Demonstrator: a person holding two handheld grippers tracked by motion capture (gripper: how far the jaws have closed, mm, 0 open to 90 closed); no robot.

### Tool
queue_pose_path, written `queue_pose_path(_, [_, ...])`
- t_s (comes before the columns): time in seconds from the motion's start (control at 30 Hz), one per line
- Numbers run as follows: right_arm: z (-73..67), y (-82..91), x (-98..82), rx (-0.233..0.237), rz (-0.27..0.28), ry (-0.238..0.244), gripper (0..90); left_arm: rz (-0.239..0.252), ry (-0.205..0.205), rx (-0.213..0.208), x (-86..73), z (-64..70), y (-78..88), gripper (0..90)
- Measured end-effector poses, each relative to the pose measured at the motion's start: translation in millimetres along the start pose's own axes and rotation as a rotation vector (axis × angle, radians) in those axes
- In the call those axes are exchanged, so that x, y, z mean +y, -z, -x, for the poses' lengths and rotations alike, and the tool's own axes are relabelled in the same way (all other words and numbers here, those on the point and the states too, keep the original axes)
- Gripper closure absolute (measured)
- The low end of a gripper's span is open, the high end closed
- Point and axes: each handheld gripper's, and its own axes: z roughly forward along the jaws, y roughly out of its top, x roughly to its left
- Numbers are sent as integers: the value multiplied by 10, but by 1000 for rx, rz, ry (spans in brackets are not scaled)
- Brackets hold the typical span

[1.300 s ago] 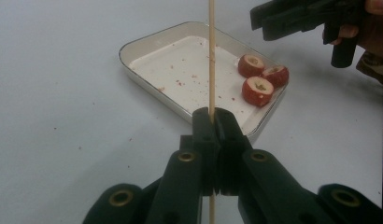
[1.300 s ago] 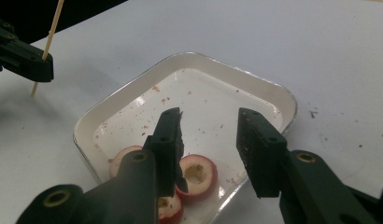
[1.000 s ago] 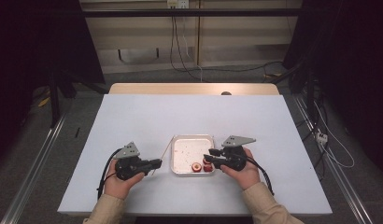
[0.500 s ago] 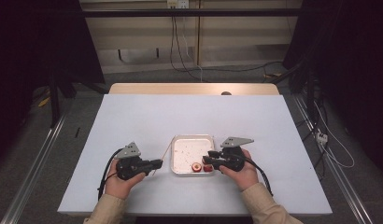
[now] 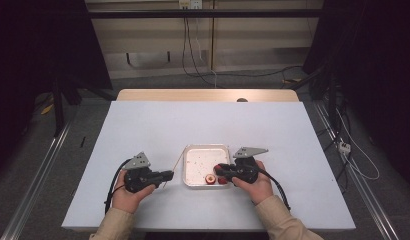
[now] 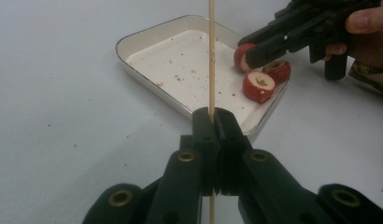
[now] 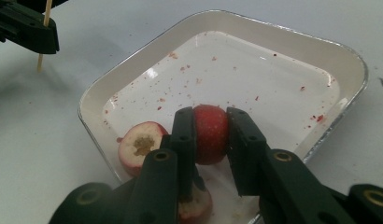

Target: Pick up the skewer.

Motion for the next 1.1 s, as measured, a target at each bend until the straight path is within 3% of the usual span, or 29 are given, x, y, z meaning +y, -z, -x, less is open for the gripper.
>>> queue_pose_path(0.13, [21,31,21,11,46,-66,743,1,3,-5,2,7,8,886])
queue_pose_path(0.17, [42,76,47,15,87,-108,743,3,4,-6,2,10,7,886])
queue_pose_path(0.23, [50,96,57,18,104,-122,743,3,5,-11,5,15,10,886])
queue_pose_path(0.27, [73,147,87,27,146,-162,744,5,5,-12,7,18,11,886])
queue_pose_path(0.3, [73,147,87,27,146,-162,744,3,4,-16,14,27,15,886])
queue_pose_path(0.33, [86,192,106,25,181,-181,744,5,4,-17,18,36,14,886])
queue_pose_path(0.7, [39,316,207,11,246,-190,744,-1,19,-77,41,158,-79,887])
queue_pose_path(1.1, [-48,349,348,-14,273,-169,745,1,41,-93,38,179,-77,887])
